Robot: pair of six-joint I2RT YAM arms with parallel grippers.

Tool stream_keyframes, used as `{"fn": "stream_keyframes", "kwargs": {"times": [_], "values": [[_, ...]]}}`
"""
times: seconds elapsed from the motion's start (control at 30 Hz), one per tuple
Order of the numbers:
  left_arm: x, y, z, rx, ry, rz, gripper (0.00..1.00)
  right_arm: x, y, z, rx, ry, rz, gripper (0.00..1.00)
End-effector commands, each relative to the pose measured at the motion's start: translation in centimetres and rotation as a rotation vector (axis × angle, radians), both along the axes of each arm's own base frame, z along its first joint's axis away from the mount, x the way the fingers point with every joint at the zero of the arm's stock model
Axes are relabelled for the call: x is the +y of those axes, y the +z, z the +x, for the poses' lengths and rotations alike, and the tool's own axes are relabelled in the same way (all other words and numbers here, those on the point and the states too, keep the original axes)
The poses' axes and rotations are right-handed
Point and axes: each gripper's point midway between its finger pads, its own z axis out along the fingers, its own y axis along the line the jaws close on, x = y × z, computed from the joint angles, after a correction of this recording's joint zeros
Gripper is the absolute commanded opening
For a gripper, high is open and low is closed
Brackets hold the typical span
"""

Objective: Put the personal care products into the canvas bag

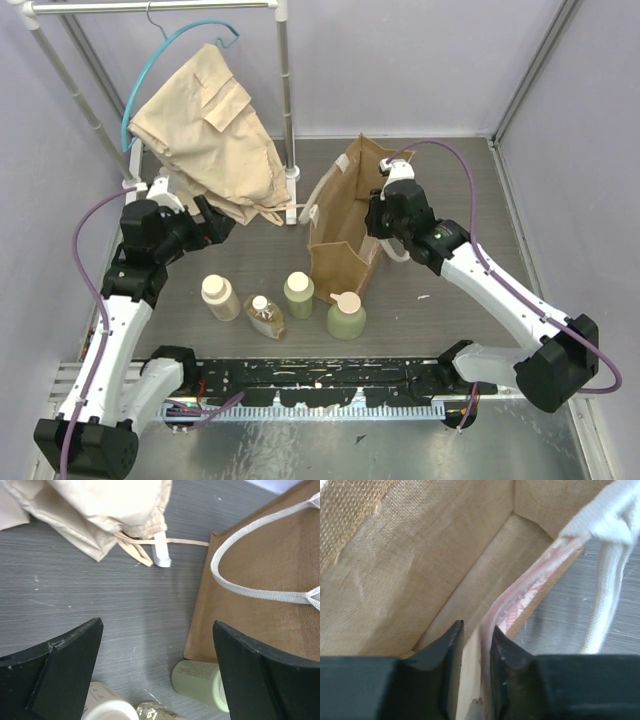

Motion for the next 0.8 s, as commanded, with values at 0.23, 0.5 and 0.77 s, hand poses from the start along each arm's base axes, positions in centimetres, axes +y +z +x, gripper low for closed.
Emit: {"fn": "stream_keyframes", "kwargs": {"times": [0.23, 0.5, 0.77], "values": [[-10.4, 4.6, -0.9, -0.117, -0.283, -0.042, 0.98, -5.2, 6.1, 0.4, -0.203, -0.207, -0.055, 1.00], [-17.7, 9.8, -0.7, -0.205, -0.417, -0.007, 0.98, -5.7, 9.5, -1.7, -0.269, -0.179, 0.024, 1.00], [-20.9, 6.4, 1.9, -0.138, -0.416, 0.103, 0.98, -4.3, 5.8, -5.7, -0.030, -0.030, -0.016, 0.92]]}}
